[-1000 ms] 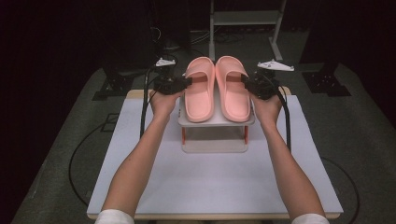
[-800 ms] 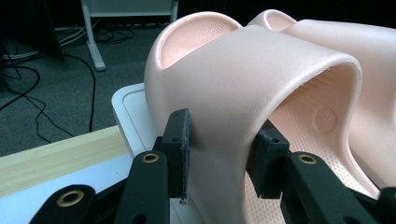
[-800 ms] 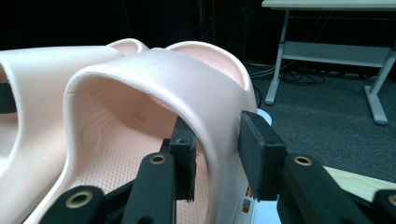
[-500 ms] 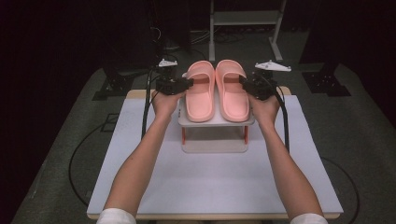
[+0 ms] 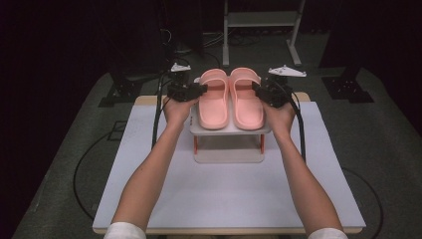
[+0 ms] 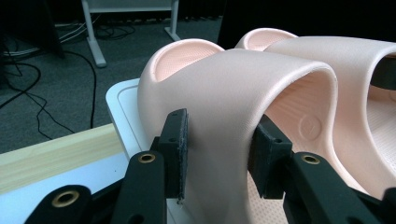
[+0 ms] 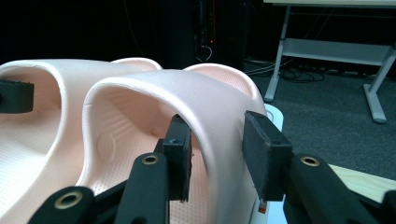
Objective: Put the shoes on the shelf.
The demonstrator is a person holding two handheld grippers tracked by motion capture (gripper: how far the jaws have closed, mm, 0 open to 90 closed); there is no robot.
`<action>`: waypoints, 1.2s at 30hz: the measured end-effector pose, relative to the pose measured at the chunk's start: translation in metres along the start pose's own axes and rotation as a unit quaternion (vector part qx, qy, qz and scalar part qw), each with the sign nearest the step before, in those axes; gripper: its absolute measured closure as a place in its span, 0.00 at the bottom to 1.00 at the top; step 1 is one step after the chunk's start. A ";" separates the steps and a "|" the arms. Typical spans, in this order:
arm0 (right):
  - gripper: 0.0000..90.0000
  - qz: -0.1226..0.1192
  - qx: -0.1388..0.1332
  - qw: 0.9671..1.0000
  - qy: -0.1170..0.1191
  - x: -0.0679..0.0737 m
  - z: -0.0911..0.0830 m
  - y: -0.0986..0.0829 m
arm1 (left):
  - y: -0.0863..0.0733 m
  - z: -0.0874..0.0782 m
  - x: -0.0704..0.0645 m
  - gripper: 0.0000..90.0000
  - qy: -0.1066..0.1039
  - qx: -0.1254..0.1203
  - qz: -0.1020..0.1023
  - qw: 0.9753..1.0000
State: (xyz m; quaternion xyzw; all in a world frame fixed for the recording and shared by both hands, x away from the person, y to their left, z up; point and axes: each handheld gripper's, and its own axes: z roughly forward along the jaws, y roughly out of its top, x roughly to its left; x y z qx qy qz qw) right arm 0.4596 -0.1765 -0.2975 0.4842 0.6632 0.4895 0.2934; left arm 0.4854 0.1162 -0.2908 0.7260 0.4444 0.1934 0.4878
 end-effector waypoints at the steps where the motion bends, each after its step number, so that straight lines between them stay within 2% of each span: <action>1: 0.70 0.000 0.000 1.000 0.000 0.000 0.000 0.000 | 0.000 0.000 0.000 0.69 0.000 0.000 0.000 1.000; 5: 0.69 -0.002 -0.002 1.000 -0.002 0.001 0.000 0.000 | 0.000 0.000 -0.001 0.69 0.001 -0.002 -0.001 1.000; 8: 0.69 0.002 0.000 1.000 0.001 0.001 -0.001 -0.002 | -0.001 0.000 -0.001 0.68 0.002 0.000 0.005 1.000; 19: 0.68 -0.003 0.004 1.000 0.007 0.002 -0.003 -0.003 | -0.006 -0.001 0.000 0.67 -0.004 -0.010 -0.007 1.000; 25: 0.65 0.012 0.003 1.000 0.028 -0.004 -0.006 -0.006 | -0.008 -0.002 0.002 0.65 -0.012 -0.018 -0.011 1.000; 34: 0.61 0.004 -0.004 0.999 0.037 -0.006 -0.013 -0.009 | -0.006 -0.015 0.001 0.59 -0.003 -0.027 -0.003 1.000; 36: 0.60 0.002 -0.003 0.999 0.039 -0.006 -0.014 -0.010 | -0.007 -0.017 0.002 0.59 -0.007 -0.030 -0.007 0.999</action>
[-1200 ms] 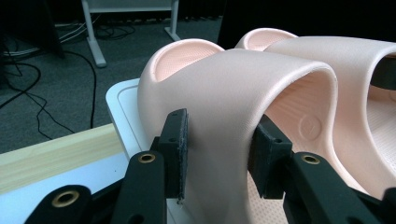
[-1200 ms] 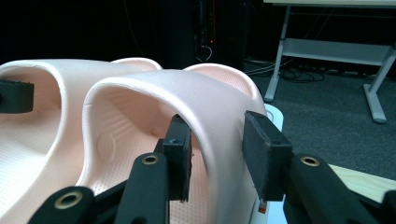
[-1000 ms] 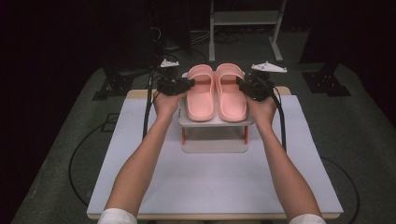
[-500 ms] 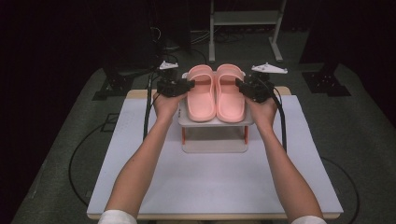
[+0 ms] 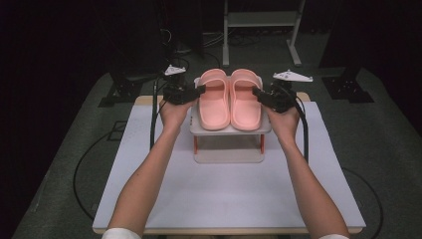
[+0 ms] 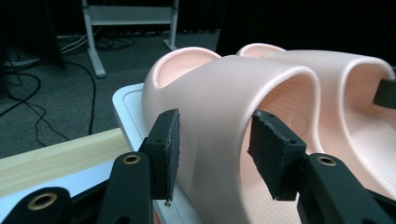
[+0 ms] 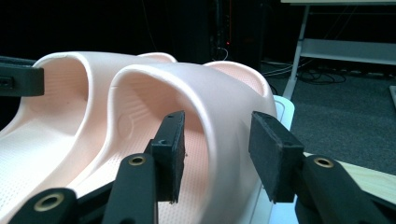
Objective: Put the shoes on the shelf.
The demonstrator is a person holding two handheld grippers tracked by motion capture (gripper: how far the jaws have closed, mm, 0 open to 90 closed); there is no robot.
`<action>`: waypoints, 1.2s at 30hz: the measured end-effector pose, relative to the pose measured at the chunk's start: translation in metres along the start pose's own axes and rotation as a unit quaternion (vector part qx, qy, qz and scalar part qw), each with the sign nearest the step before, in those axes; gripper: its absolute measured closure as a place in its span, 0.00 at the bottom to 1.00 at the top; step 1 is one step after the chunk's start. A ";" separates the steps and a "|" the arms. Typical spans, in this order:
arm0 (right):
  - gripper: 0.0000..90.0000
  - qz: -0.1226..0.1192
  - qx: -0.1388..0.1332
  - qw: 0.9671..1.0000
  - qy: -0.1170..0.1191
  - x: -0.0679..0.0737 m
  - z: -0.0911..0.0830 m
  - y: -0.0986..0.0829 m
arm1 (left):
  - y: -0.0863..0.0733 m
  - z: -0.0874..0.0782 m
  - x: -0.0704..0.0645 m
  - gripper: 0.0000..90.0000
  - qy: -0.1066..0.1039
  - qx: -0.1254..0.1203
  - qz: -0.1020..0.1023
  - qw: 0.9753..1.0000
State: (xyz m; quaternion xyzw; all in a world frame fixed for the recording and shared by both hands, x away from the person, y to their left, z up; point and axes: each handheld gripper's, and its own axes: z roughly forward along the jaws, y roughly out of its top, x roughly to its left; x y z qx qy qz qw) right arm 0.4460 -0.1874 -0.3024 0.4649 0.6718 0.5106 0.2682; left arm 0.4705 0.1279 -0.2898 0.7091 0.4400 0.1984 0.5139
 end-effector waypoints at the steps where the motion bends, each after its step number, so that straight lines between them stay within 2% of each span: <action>1: 0.60 0.000 0.001 1.000 0.001 0.000 -0.001 0.000 | 0.000 0.000 0.000 0.58 0.000 0.000 0.000 1.000; 14: 0.55 0.005 -0.004 1.000 0.007 -0.003 -0.012 -0.003 | -0.005 -0.018 -0.001 0.55 -0.009 -0.015 -0.002 1.000; 36: 0.53 0.003 -0.008 1.000 0.026 -0.005 -0.028 -0.011 | -0.016 -0.032 -0.005 0.54 -0.029 -0.027 0.005 0.999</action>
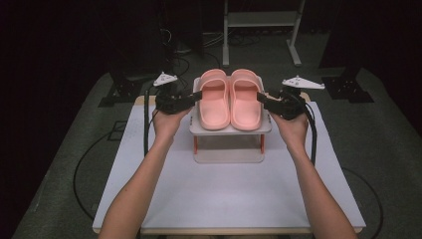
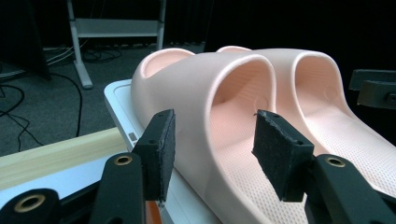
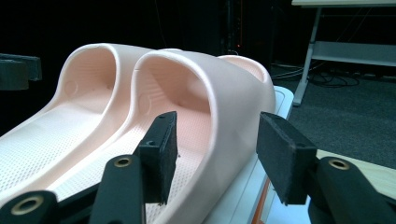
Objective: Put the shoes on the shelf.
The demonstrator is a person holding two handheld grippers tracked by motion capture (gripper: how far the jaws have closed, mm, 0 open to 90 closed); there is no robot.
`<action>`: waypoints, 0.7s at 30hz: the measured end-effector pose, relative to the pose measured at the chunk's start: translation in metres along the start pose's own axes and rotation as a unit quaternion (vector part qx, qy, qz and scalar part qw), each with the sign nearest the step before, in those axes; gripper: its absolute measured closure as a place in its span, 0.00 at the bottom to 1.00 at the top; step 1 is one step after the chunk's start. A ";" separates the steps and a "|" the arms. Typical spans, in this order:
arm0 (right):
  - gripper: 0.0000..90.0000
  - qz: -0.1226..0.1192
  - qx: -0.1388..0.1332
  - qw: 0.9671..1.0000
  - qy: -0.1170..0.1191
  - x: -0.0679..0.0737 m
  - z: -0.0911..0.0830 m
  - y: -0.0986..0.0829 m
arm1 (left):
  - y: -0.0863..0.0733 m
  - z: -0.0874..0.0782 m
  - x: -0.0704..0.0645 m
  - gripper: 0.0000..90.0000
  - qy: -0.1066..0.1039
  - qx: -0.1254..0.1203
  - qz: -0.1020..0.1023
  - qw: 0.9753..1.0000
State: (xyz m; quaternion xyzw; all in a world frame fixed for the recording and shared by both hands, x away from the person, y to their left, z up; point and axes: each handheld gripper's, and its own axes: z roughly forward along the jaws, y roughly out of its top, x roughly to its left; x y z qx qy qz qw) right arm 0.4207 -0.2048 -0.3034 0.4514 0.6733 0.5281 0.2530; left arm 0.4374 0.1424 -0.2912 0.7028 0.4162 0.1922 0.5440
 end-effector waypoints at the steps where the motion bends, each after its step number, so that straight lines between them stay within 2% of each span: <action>1: 0.53 -0.001 -0.001 1.000 0.001 0.000 -0.001 0.000 | -0.001 -0.001 0.000 0.54 -0.001 -0.001 -0.001 1.000; 12: 0.52 -0.003 -0.003 1.000 0.006 -0.001 -0.012 -0.003 | -0.004 -0.012 -0.003 0.53 -0.003 -0.007 0.012 1.000; 21: 0.51 -0.009 -0.005 1.000 0.009 -0.003 -0.019 -0.007 | -0.009 -0.020 -0.003 0.52 -0.009 -0.014 0.009 1.000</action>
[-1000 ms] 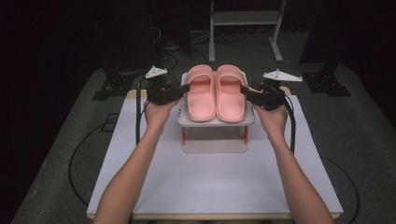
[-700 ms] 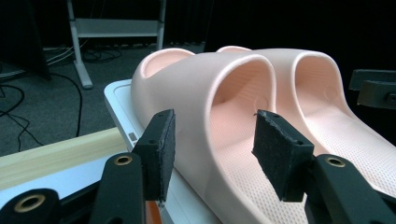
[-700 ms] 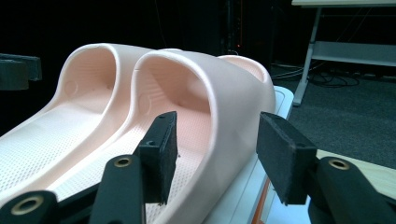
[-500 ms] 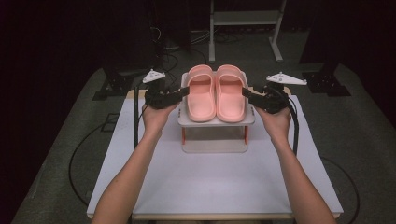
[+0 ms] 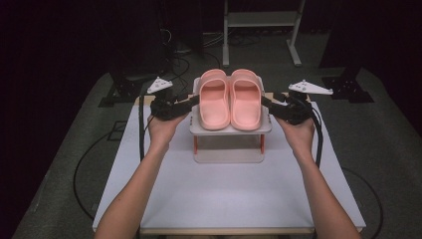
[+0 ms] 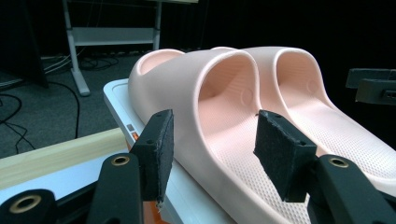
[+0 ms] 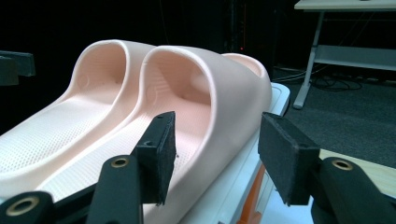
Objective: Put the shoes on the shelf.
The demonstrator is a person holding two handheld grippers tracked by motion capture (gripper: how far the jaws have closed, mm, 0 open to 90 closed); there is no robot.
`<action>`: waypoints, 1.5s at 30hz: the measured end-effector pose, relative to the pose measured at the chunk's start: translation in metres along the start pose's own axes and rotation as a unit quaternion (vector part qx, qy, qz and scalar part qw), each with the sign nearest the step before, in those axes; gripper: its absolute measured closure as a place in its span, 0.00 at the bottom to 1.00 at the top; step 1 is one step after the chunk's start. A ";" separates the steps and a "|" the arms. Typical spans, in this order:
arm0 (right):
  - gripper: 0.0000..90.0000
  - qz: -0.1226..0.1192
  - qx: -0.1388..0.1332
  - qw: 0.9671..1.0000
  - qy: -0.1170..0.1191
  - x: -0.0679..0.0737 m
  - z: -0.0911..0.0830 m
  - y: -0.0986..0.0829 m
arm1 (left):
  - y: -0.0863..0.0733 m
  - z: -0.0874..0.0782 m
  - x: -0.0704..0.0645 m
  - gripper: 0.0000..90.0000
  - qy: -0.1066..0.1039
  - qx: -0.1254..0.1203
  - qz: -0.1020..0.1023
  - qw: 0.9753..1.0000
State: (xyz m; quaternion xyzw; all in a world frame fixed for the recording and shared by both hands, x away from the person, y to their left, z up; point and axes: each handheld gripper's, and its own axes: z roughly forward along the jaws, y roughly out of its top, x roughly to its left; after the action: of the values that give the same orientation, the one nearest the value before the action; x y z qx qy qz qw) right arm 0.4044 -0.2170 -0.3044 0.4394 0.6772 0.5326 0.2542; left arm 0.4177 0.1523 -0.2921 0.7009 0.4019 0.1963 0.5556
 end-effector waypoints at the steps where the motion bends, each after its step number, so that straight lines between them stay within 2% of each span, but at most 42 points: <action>1: 0.50 0.001 0.002 1.000 0.001 0.000 -0.001 0.000 | 0.000 0.000 0.000 0.52 0.000 0.000 0.000 1.000; 30: 0.45 0.002 0.001 1.000 0.010 -0.008 -0.020 -0.018 | -0.016 -0.020 -0.006 0.45 -0.011 -0.011 0.011 1.000; 45: 0.37 0.004 -0.001 1.000 0.016 -0.013 -0.034 -0.034 | -0.030 -0.034 -0.007 0.38 -0.011 -0.018 0.002 1.000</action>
State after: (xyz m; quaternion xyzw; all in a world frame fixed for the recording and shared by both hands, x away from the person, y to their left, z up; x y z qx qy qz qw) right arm 0.3719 -0.2471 -0.3278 0.4334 0.6786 0.5415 0.2417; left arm 0.3788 0.1703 -0.3085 0.6938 0.3909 0.1970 0.5719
